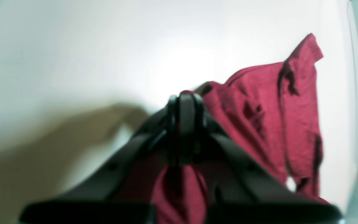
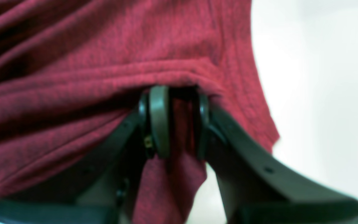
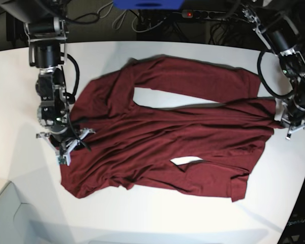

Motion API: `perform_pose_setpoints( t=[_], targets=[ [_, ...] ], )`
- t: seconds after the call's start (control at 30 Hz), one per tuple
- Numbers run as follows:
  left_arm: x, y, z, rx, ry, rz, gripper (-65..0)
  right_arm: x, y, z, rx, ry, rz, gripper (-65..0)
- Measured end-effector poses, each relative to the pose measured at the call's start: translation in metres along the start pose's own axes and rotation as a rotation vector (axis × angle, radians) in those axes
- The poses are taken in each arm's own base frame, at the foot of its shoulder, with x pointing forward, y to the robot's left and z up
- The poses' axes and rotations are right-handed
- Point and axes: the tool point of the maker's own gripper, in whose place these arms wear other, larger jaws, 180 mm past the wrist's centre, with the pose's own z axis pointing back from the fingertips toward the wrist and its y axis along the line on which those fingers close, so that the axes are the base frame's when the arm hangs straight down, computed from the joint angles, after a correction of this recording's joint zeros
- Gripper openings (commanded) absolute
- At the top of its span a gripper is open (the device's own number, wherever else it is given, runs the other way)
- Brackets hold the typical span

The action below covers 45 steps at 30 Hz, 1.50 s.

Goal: Layout the t-shirt on the table in an organized manner, then fold the t-shirt properly

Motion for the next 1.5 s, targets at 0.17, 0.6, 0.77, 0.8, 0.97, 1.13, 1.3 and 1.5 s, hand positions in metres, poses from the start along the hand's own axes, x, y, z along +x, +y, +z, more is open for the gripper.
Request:
perform_pose_setpoints(
  t=[0.17,0.6,0.77,0.8,0.97,1.13,1.3,1.5],
  targets=[
    [0.004,-0.004,-0.001,-0.007,-0.007,0.003,-64.7,0.016,-0.008,0.023,-0.018,-0.063,0.032,-51.0],
    [-0.007,0.015,0.003,0.026,0.017,0.002,-32.6,-0.001,0.018,0.114,0.020,-0.125,0.086,-51.0],
    [-0.001,0.002,0.033,-0.083,-0.026,-0.018,-35.1,-0.027,0.028,0.140,0.044,-0.094,0.096,-51.0],
    [-0.004,0.004,0.040,-0.091,-0.024,-0.027,-35.5,-0.035,0.030,0.142,0.049,-0.078,0.089,-51.0],
    [-0.044,0.030,0.061,-0.059,0.047,-0.081,-35.3,-0.060,0.032,0.148,0.038,-0.024,0.031,-51.0],
    [-0.100,0.042,0.065,-0.031,0.180,-0.169,-35.2,-0.075,0.036,0.153,0.047,0.013,0.024,-51.0],
    [-0.113,0.048,0.065,-0.004,0.204,-0.203,-35.2,-0.074,0.038,0.152,0.049,0.007,0.017,-51.0],
    [-0.120,0.051,0.064,0.002,0.220,-0.190,-35.2,-0.079,0.039,0.154,0.051,0.018,0.017,-51.0]
  ],
)
